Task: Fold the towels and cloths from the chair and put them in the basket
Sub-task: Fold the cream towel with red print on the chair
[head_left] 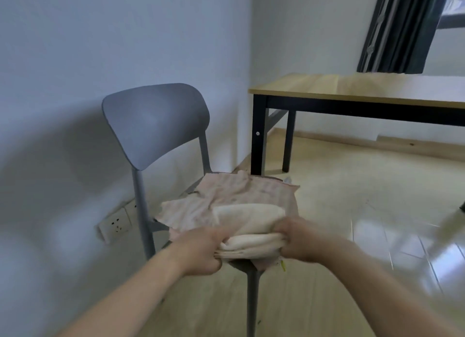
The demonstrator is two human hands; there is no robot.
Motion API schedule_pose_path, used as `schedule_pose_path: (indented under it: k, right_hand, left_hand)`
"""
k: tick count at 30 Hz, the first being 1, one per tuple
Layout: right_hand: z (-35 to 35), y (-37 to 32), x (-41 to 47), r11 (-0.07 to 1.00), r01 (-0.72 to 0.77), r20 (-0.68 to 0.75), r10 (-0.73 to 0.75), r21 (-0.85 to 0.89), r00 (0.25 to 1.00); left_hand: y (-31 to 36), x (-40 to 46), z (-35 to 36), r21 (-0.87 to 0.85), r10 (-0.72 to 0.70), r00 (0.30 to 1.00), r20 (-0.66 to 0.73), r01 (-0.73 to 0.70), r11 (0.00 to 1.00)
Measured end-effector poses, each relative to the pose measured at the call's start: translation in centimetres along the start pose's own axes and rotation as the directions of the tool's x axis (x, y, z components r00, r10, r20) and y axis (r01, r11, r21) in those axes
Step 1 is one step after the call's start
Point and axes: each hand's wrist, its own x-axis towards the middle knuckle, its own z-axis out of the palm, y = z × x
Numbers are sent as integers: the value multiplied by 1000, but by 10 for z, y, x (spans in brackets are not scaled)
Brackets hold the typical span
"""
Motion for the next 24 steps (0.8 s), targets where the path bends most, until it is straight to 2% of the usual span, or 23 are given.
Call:
schedule_pose_path:
  k: [1,5,10,14,16,24]
  right_hand:
    - [15,4,-5,997,-9,15,8,81,1000]
    - [27,15,-14,952,-51,-85,80,302,993]
    - [26,16,-15,887,-135,-41,171,441,984]
    - [20,16,-3,808,-126,-82,210,575,974]
    - [16,13,4,802,-118,-118,228,586,967]
    - [15,1,43,900,-104,-350,268,423,898]
  left_hand:
    - [0,-6,9,-47,-10,1000,1,10,999]
    - [2,-7,6,-187,-71,997,-8,68,980]
    - [-2,2,0,-361,-176,984,38,178,915]
    - [-2,17,1,-459,-302,953,-4,266,847]
    - [-1,24,2,-482,-361,932,-27,305,822]
    - [-2,49,19,-595,-534,844,-49,404,694]
